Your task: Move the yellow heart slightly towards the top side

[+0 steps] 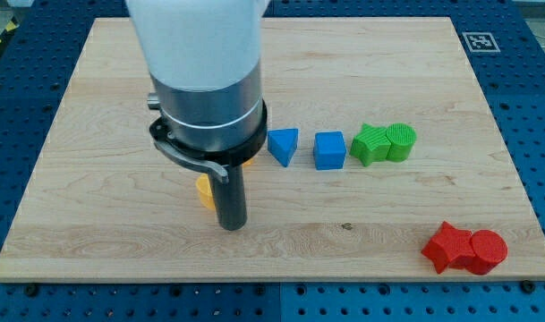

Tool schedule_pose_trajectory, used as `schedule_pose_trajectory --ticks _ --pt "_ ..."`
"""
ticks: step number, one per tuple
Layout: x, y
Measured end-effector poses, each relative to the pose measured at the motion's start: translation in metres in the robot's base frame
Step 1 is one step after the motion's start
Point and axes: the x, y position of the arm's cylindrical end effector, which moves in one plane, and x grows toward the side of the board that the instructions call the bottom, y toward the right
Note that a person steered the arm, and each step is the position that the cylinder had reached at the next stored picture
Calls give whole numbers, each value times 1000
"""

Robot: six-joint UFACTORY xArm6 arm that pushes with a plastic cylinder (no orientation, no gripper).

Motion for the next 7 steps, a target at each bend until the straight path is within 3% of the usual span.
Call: schedule_pose_trajectory --ticks 2,5,7 --pt "-36 0" --pt "8 -16" --pt "-8 -39"
